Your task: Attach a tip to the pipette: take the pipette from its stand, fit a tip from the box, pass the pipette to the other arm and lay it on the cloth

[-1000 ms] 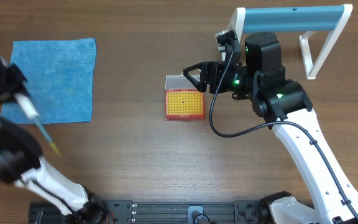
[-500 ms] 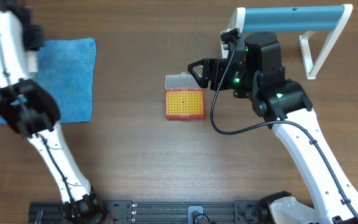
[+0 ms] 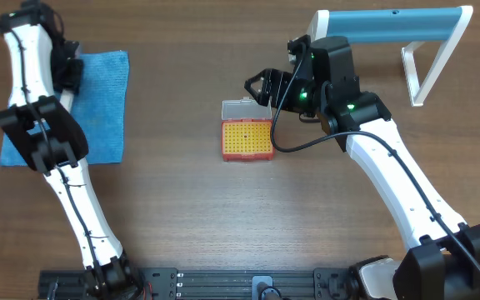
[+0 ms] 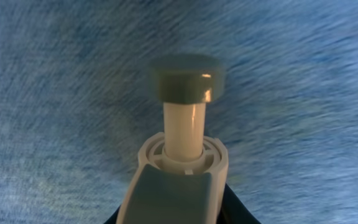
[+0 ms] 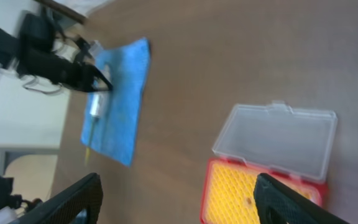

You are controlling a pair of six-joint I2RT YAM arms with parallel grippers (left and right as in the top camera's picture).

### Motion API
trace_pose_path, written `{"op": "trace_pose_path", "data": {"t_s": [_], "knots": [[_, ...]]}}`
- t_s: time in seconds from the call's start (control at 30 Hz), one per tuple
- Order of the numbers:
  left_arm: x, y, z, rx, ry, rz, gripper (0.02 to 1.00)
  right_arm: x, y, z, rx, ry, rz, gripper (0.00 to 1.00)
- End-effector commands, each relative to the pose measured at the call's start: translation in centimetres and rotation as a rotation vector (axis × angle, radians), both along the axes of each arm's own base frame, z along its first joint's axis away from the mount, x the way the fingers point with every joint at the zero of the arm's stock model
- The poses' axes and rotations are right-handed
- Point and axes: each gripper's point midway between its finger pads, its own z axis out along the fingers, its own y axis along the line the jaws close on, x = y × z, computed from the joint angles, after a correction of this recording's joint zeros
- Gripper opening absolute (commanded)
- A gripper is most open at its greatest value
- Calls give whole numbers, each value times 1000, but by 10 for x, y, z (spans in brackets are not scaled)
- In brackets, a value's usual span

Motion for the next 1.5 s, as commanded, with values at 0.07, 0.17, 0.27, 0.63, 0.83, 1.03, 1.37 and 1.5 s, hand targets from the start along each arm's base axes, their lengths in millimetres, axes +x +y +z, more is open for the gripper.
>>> {"op": "trace_pose_path", "data": {"t_s": [0.07, 0.17, 0.27, 0.63, 0.83, 1.03, 1.37, 1.5], "knots": [[8, 5, 7, 11, -43, 40, 27, 4, 1, 15, 27, -35, -8, 794], [18, 4, 7, -15, -96, 43, 27, 3, 1, 15, 27, -34, -8, 794], [32, 5, 8, -26, -156, 47, 29, 3, 1, 15, 27, -34, -8, 794], [29, 2, 7, -44, -147, 77, 27, 4, 0, 15, 27, -34, -9, 801], [27, -3, 7, -65, -139, 77, 189, 4, -1, 15, 27, -34, -13, 794], [27, -2, 7, -64, -141, 77, 443, 4, -1, 15, 27, -34, -13, 794], [21, 11, 43, 45, -159, 113, 853, 6, -4, 18, 29, -43, -19, 796], [26, 20, 122, 130, -301, 124, 853, 5, -12, 32, 16, -105, -19, 796]]}}
